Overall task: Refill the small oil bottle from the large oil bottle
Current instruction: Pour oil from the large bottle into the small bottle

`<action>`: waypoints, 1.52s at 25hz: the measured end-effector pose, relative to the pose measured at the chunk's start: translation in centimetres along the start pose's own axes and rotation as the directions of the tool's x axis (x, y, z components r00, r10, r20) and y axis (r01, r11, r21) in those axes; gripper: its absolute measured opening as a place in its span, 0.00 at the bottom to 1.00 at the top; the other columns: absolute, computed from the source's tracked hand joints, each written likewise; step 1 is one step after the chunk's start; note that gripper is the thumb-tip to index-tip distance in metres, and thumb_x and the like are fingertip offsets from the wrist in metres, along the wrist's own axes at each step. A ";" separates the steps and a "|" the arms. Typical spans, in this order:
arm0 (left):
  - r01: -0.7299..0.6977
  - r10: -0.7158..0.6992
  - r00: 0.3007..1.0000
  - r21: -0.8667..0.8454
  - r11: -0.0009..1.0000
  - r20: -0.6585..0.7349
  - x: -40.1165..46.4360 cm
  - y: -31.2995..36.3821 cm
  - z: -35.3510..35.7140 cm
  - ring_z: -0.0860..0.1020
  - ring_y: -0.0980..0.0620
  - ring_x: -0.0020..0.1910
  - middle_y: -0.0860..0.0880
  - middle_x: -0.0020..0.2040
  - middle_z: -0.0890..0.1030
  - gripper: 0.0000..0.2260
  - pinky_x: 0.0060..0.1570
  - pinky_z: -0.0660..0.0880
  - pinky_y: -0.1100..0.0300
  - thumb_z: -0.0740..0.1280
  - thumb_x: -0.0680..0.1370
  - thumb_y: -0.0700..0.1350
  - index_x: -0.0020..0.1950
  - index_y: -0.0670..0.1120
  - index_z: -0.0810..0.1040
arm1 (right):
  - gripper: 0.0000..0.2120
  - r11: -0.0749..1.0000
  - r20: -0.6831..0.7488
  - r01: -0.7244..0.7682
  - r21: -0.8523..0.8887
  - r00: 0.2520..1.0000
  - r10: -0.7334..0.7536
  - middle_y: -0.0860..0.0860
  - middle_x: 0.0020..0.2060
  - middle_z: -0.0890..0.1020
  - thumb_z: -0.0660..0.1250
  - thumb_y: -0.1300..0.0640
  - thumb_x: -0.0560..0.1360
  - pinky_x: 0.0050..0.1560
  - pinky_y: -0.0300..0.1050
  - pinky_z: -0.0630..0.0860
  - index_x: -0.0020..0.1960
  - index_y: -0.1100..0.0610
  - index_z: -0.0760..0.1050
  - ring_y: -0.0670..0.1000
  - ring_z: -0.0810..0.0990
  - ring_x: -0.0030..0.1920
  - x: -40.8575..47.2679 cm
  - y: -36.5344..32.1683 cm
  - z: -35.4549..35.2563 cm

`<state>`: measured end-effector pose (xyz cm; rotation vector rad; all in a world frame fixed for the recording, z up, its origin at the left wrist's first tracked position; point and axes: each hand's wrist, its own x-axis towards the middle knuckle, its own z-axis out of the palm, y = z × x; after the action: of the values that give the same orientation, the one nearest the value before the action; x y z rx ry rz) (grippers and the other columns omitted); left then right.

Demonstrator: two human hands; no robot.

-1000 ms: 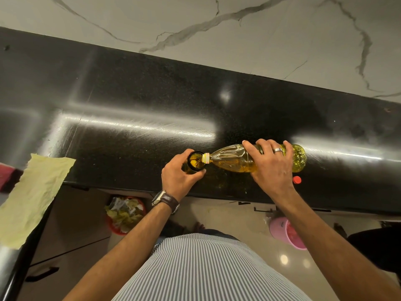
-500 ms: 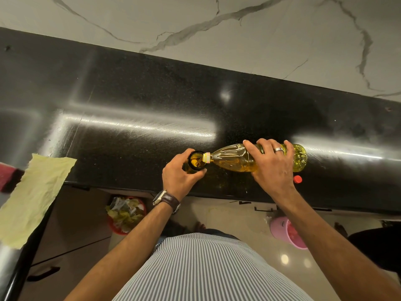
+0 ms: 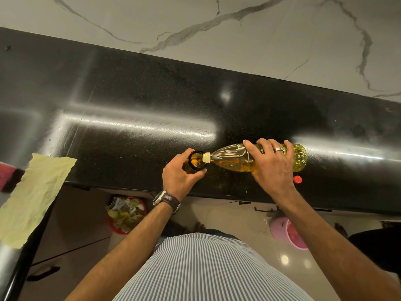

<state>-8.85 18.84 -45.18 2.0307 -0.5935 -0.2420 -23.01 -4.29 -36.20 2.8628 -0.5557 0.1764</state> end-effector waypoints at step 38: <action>-0.019 0.019 1.000 -0.015 1.000 -0.010 0.0 -0.4 0.3 0.79 0.57 0.55 0.52 0.58 0.84 0.29 0.54 0.80 0.61 0.80 0.71 0.55 0.70 0.51 0.78 | 0.40 1.000 0.022 0.000 0.014 1.000 0.000 0.57 0.67 0.78 0.81 0.50 0.69 0.70 0.71 0.64 0.76 0.47 0.67 0.61 0.75 0.68 0.0 -0.1 -0.3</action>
<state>-8.86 18.81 -45.64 2.0100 -0.6028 -0.2240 -22.94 -4.10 -35.91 2.8813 -0.5611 0.1498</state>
